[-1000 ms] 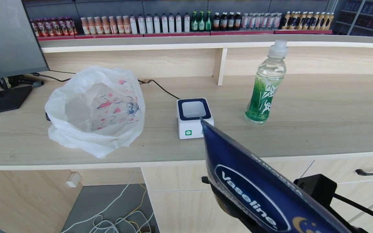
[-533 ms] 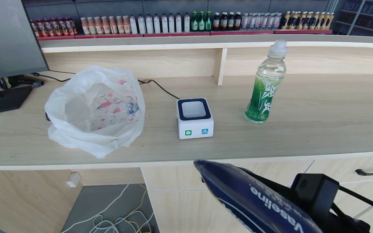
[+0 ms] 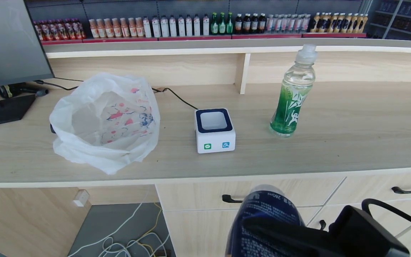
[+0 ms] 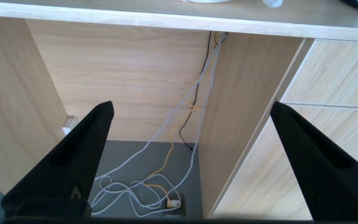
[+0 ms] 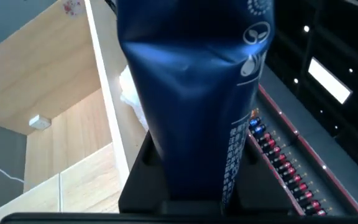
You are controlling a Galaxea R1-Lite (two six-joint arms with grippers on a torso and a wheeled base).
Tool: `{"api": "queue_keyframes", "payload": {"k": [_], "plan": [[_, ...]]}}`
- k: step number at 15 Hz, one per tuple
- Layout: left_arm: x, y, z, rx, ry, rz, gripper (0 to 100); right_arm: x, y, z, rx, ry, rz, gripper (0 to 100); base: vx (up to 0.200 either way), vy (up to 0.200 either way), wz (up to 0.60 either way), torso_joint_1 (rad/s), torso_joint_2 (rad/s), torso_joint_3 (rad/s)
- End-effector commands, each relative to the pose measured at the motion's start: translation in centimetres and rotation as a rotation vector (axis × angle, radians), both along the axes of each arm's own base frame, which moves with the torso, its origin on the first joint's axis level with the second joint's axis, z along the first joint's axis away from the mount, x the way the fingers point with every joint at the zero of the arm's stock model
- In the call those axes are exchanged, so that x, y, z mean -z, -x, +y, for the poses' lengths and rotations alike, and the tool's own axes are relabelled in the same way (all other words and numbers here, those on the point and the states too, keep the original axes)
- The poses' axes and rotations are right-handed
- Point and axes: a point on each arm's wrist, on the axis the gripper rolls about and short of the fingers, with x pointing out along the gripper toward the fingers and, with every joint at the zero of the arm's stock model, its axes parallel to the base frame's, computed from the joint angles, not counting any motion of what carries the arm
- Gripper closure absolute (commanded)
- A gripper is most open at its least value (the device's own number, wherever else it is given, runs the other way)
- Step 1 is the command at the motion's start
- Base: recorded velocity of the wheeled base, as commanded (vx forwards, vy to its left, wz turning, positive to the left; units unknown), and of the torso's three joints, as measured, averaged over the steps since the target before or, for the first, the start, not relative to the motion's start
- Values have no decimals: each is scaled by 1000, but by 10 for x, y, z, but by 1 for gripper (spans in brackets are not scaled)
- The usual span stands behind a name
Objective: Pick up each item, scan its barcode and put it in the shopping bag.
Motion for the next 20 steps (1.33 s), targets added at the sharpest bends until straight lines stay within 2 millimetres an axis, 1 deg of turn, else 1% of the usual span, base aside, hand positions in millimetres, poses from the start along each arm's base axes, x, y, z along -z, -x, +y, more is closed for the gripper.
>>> {"api": "queue_keyframes", "payload": {"k": [1, 4, 5, 7, 8, 10, 12, 15, 16, 18, 20], "plan": [[0, 0, 0, 1, 0, 0, 0, 4, 0, 2, -27, 22, -11, 100, 0, 0, 0, 0, 0, 0], [0, 0, 0, -1, 0, 0, 0, -3, -2, 9, -66, 37, -174, 100, 0, 0, 0, 0, 0, 0], [0, 0, 0, -1, 0, 0, 0, -4, -5, 11, -44, 47, -243, 100, 0, 0, 0, 0, 0, 0], [0, 0, 0, -1, 0, 0, 0, -9, -9, 14, -7, 48, -321, 100, 0, 0, 0, 0, 0, 0], [0, 0, 0, 1, 0, 0, 0, -10, -10, 14, -4, 46, -327, 100, 0, 0, 0, 0, 0, 0], [0, 0, 0, 1, 0, 0, 0, -13, -18, 20, 29, 44, -372, 100, 0, 0, 0, 0, 0, 0], [0, 0, 0, -1, 0, 0, 0, -15, -19, 25, 37, 44, -411, 100, 0, 0, 0, 0, 0, 0], [0, 0, 0, -1, 0, 0, 0, -24, -24, 38, 36, 8, -429, 100, 0, 0, 0, 0, 0, 0], [0, 0, 0, 1, 0, 0, 0, -27, -21, 42, 27, -5, -441, 100, 0, 0, 0, 0, 0, 0], [0, 0, 0, -1, 0, 0, 0, -27, -20, 43, 39, 2, -485, 100, 0, 0, 0, 0, 0, 0], [0, 0, 0, 1, 0, 0, 0, -28, -14, 45, 31, 3, -527, 100, 0, 0, 0, 0, 0, 0]]}}
